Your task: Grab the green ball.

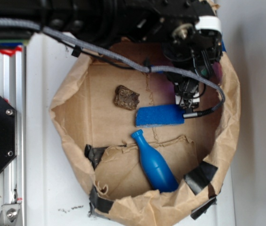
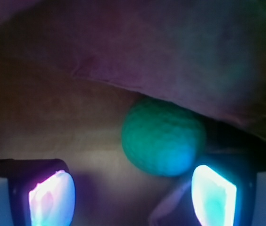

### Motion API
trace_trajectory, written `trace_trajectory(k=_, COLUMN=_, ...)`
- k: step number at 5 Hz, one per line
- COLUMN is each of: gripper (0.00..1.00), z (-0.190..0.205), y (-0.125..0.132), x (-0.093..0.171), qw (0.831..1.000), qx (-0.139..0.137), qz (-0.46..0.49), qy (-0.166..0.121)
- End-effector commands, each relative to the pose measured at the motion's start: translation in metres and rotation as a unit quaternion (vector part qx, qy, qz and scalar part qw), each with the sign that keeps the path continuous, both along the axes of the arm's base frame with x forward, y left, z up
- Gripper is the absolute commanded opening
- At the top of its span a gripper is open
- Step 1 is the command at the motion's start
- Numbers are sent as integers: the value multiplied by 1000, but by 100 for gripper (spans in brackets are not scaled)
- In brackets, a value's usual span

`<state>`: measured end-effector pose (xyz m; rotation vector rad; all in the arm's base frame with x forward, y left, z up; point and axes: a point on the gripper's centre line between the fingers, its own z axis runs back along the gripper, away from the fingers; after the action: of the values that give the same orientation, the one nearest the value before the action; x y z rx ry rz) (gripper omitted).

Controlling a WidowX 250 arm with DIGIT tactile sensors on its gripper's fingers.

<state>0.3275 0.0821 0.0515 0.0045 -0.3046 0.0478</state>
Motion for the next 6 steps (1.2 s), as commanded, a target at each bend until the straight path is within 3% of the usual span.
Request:
trace_trajectory(k=1, gripper=100, z=2, y=6, x=21, qw=999, qx=27, qz=-5, qy=-44)
trace_trajectory(k=3, gripper=100, z=1, y=11, x=30, qw=998, qx=26, qz=-5, qy=-49)
trace_trajectory(k=4, gripper=0, z=1, y=11, x=29, qw=998, qx=26, qz=-2, qy=-52)
trace_trajectory(k=6, gripper=0, z=-1, y=8, x=26, qw=998, qx=30, qz=-12, qy=-47)
